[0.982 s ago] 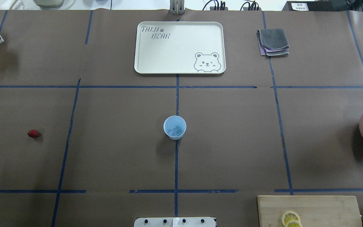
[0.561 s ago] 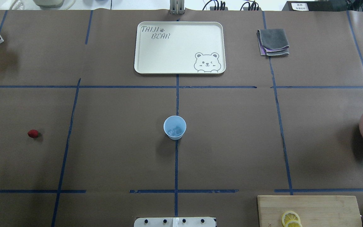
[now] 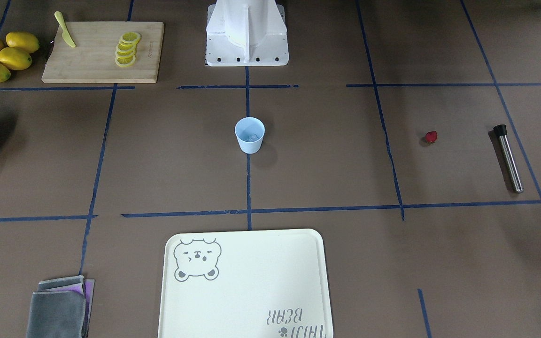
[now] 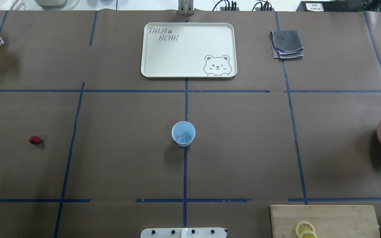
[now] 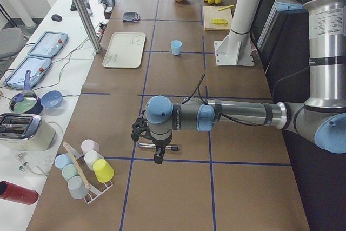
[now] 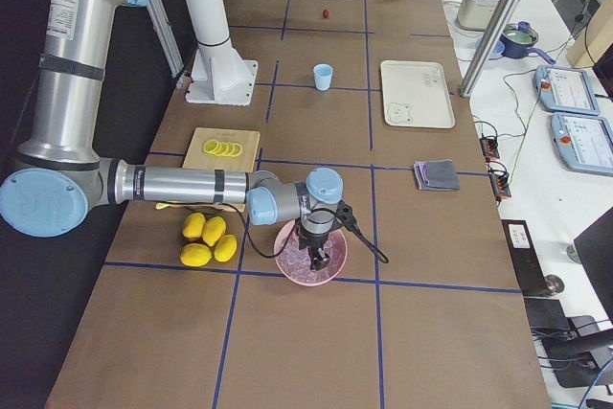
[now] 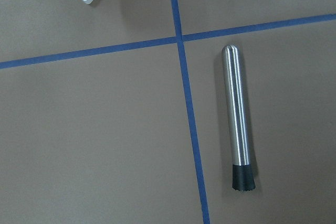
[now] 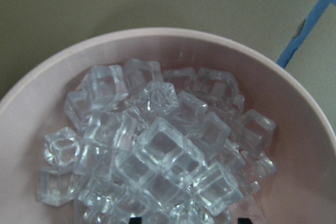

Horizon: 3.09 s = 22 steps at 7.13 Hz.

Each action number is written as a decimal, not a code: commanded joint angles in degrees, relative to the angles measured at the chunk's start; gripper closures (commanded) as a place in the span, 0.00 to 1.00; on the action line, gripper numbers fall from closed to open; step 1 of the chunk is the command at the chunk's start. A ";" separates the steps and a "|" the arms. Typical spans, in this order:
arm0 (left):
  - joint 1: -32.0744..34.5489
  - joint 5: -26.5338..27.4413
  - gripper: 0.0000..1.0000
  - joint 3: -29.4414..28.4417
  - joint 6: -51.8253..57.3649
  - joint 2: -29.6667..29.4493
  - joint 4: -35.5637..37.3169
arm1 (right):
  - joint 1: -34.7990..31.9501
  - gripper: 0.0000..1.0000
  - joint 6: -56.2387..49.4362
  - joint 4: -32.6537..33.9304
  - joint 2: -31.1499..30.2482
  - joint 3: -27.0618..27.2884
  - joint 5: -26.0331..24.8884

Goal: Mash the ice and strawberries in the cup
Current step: 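Grasp a third ice cube from the pink bowl with the right gripper, then carry the ice cube over the light-blue cup and release it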

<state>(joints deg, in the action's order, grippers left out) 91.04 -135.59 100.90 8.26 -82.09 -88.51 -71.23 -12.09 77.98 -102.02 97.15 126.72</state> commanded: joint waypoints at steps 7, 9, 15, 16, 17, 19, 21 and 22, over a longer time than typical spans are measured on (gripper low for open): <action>0.02 0.15 0.00 1.14 0.00 0.18 0.00 | -0.05 0.93 -0.39 0.24 -0.29 0.23 -1.47; 0.11 0.15 0.00 1.75 0.00 0.44 0.00 | -0.31 0.97 -0.39 0.33 -0.20 0.93 -1.12; 0.11 0.15 0.00 2.11 0.00 0.62 0.00 | -3.57 0.97 2.49 23.76 10.21 15.34 -0.77; 0.11 0.15 0.00 2.11 -0.09 0.70 0.09 | -3.22 0.97 8.08 24.92 15.39 15.35 2.19; 0.11 0.24 0.00 2.11 -0.09 0.71 0.09 | -1.21 0.99 15.53 25.20 19.62 15.52 3.26; 0.11 0.15 0.00 2.11 -0.09 0.62 0.00 | 9.02 1.00 35.36 25.29 29.89 15.17 2.58; 0.11 0.15 0.00 2.11 -0.18 0.35 0.00 | 19.32 1.00 53.83 26.07 39.83 14.82 -1.27; 0.11 0.15 0.00 2.11 -0.18 0.35 0.00 | 24.85 1.00 62.37 26.17 44.40 13.95 -4.69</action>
<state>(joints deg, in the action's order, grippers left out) 91.14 -135.44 103.01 8.10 -81.70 -88.48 -53.11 39.19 103.84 -63.57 111.86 125.61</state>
